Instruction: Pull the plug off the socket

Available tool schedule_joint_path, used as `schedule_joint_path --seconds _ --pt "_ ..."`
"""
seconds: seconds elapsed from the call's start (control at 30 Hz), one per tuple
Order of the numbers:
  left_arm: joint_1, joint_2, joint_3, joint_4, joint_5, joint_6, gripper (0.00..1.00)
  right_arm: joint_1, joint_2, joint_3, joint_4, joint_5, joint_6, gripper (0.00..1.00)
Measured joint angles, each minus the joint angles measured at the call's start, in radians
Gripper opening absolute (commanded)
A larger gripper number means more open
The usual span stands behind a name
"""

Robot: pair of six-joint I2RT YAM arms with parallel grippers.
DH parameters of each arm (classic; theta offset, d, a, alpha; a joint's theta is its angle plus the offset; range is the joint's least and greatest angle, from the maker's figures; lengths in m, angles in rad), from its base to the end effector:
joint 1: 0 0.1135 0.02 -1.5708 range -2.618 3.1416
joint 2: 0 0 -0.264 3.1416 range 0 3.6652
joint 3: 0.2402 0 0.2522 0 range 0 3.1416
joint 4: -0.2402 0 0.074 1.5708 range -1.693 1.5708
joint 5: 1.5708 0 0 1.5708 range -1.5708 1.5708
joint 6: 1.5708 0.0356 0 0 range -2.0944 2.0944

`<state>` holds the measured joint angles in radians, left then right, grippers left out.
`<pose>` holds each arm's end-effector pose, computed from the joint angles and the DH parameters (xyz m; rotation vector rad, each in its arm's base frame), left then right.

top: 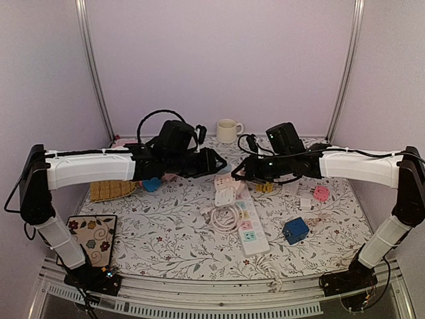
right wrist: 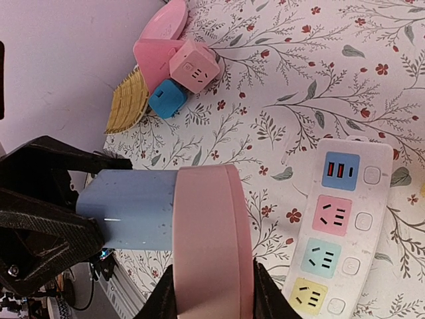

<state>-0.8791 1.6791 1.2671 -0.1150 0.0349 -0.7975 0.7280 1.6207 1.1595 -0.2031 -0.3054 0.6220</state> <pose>0.2489 -0.3025 0.2777 0.1157 2.2729 -0.9996 0.2648 0.2503 0.2553 -0.3088 2.4033 1.0257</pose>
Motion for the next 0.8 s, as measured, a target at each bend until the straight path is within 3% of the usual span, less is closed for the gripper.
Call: schedule_joint_path --seconds 0.43,0.8 --pt "0.016 -0.112 -0.140 0.108 0.021 0.001 0.12 0.019 -0.010 0.014 0.003 -0.005 -0.039 0.03" --pt "0.020 -0.117 -0.098 0.052 0.031 0.039 0.11 0.019 -0.001 0.047 -0.012 -0.001 -0.060 0.03"
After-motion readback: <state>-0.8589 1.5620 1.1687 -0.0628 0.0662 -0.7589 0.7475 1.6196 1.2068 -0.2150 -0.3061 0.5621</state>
